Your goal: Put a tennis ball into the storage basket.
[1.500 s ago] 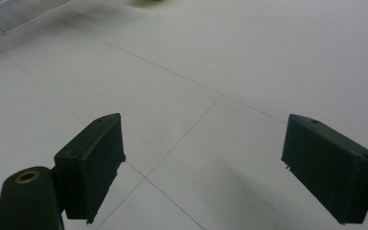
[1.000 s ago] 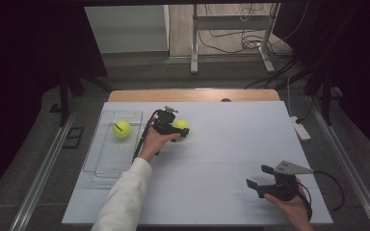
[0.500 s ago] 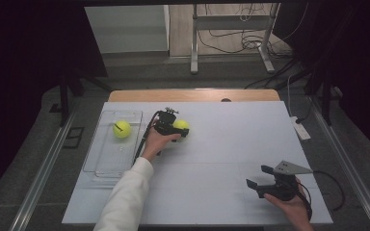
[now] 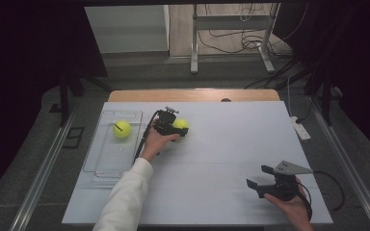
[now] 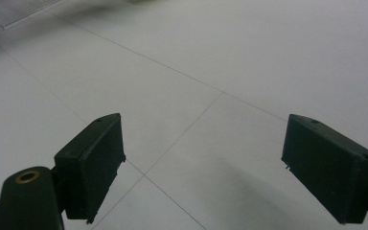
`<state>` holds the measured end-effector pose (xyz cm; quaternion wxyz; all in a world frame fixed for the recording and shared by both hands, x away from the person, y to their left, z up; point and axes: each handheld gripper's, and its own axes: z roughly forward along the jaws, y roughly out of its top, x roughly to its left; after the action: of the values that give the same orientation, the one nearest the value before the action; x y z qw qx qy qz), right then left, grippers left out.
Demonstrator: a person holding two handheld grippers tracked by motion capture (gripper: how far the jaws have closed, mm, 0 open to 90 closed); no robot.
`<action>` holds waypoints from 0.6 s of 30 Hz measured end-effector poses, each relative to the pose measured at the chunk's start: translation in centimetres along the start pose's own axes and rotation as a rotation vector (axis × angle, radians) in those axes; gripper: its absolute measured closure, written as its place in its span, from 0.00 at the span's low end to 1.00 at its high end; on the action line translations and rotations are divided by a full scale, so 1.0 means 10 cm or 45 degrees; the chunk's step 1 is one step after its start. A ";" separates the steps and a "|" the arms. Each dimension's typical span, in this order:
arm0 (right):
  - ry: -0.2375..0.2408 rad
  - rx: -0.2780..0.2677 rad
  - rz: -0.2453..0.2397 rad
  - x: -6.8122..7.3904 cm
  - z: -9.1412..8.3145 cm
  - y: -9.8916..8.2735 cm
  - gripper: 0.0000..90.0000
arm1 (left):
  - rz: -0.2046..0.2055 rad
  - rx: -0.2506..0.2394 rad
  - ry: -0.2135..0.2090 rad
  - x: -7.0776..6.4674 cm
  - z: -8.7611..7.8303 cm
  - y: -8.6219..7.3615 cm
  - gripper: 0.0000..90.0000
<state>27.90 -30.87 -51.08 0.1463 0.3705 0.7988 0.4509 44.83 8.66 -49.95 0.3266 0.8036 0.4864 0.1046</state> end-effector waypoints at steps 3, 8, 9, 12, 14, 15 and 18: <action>-0.001 -0.001 0.000 0.00 0.00 0.00 0.16 | 0.009 -0.005 0.002 0.00 -0.04 0.00 0.30; -0.002 0.000 0.000 0.00 0.00 0.00 0.16 | 0.024 -0.066 0.013 -0.03 -0.14 0.00 0.30; -0.002 0.000 0.000 0.00 0.00 0.00 0.16 | 0.024 -0.066 0.013 -0.03 -0.14 0.00 0.30; -0.002 0.000 -0.001 0.00 0.00 0.00 0.16 | 0.029 -0.097 0.009 -0.05 -0.23 -0.01 0.30; -0.002 0.000 -0.001 0.00 0.00 0.00 0.16 | 0.032 -0.106 0.009 -0.05 -0.25 -0.01 0.30; -0.003 0.000 -0.001 0.00 0.00 0.00 0.16 | 0.034 -0.109 0.008 -0.05 -0.26 -0.02 0.30; -0.005 0.001 0.000 0.00 0.00 0.00 0.16 | 0.026 -0.126 0.002 -0.05 -0.30 -0.04 0.30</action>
<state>27.86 -30.84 -51.07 0.1476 0.3712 0.7988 0.4498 42.83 9.66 -47.79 0.3644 0.7914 0.4726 0.1324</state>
